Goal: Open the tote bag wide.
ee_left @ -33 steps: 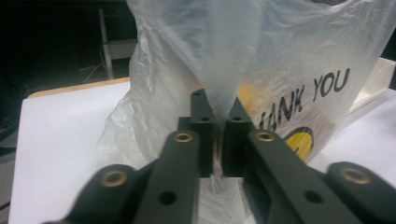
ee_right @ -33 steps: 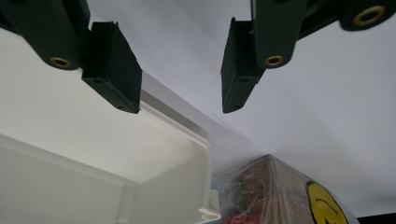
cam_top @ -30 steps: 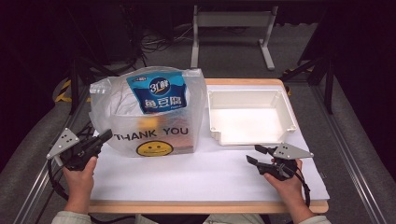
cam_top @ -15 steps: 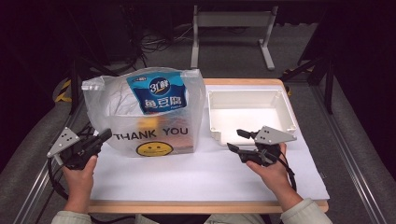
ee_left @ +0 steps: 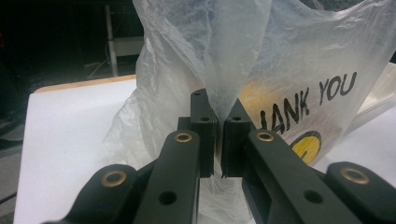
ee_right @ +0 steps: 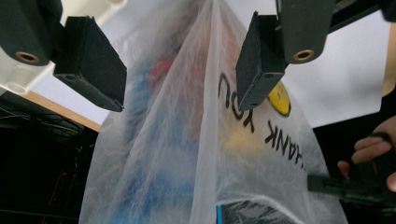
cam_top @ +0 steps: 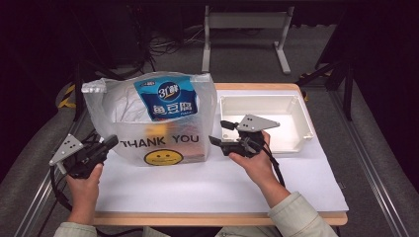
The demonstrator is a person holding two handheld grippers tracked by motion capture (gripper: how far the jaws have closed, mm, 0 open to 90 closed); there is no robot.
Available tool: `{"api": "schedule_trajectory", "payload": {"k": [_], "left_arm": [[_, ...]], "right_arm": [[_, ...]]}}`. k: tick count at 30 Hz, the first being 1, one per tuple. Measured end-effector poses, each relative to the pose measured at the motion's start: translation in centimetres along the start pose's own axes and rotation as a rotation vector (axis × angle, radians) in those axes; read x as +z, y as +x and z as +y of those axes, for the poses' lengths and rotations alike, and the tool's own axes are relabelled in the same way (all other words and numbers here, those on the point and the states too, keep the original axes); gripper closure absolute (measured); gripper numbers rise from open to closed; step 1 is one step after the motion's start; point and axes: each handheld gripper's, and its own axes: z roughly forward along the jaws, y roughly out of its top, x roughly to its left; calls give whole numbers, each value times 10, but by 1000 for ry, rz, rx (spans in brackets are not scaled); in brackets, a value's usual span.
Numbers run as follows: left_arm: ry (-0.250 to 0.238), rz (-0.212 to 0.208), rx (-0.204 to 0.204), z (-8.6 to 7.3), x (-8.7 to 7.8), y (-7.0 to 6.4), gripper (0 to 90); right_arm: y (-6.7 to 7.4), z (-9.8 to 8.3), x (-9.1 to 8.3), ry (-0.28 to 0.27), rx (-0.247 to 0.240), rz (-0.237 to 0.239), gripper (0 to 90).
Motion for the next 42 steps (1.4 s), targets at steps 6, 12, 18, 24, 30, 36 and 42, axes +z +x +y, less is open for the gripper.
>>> {"api": "schedule_trajectory", "payload": {"k": [6, 12, 18, 24, 30, 36, 42], "left_arm": [[2, 22, 11, -1, -1, 0, 842], [9, 26, 26, -1, -1, -1, 810], [-18, 43, -9, -1, -6, 3, 810], [1, 21, 20, -1, -8, 0, 896], [63, 2, 46, -6, -4, 0, 900], [117, 10, 57, -12, 2, 0, 900], [152, 9, 34, -19, 6, 5, 900]], "right_arm": [[-3, 4, 23, -8, 59, 32, 322], [0, 4, 32, 28, 3, -20, 518], [4, 5, 22, 8, -40, -19, 895], [6, 2, 21, 26, -32, -8, 900], [5, -8, 18, 48, -22, -7, 900], [3, -22, 23, 90, -3, -2, 900], [3, -27, 28, 125, -6, 7, 900]]}}
